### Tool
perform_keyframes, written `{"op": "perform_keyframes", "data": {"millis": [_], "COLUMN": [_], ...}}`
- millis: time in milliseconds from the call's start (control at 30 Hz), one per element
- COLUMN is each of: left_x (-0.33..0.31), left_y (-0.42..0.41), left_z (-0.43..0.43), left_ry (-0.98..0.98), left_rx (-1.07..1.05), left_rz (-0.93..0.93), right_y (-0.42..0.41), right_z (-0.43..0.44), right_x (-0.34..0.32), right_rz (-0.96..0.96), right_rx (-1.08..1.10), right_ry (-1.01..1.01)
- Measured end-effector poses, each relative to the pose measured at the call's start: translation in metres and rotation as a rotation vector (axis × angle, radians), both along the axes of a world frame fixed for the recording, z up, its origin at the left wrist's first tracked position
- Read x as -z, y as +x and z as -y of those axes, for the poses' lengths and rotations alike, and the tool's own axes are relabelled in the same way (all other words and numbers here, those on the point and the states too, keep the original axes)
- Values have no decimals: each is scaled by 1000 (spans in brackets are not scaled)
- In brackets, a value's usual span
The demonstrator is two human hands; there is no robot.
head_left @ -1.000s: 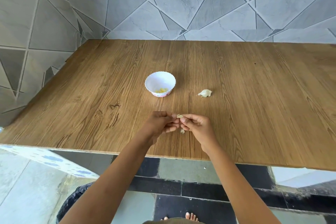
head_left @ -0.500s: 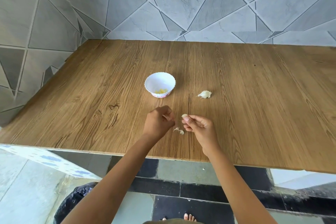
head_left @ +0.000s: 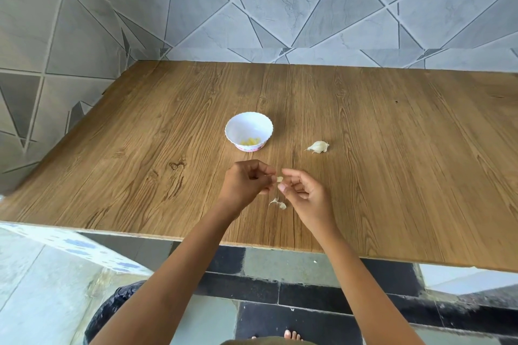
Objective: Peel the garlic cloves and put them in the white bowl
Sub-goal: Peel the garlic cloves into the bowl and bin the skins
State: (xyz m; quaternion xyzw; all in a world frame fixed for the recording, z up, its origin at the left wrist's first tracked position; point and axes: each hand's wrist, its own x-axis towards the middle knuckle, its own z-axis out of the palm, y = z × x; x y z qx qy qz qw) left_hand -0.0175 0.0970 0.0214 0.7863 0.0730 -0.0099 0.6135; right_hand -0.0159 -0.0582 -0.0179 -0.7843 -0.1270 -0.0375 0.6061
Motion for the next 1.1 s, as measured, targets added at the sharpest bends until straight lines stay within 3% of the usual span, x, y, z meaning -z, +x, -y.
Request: {"op": "perform_keyframes", "data": {"millis": [100, 167, 233, 333, 433, 567, 700, 800, 1100], "left_x": [-1, -1, -1, 2, 4, 2, -2, -2, -1], "left_y": [1, 1, 0, -2, -5, -7, -9, -9, -6], "left_z": [-2, -2, -2, -2, -1, 0, 2, 1, -3], "left_ry": [48, 85, 88, 90, 58, -21, -172, -232, -241], "left_rx": [7, 14, 18, 22, 14, 15, 23, 25, 33], "left_rz": [3, 28, 48, 84, 120, 94, 35, 21, 14], "right_y": [4, 7, 7, 5, 4, 0, 2, 3, 6], "right_z": [-2, -3, -3, -5, -5, -1, -2, -4, -2], "right_x": [-1, 0, -3, -13, -15, -12, -3, -3, -5], "right_rz": [131, 118, -28, -393, -542, -419, -57, 21, -69], "right_rx": [21, 23, 7, 5, 53, 66, 200, 200, -12], "right_ry": [-97, -87, 50, 417, 523, 349, -59, -45, 29]}}
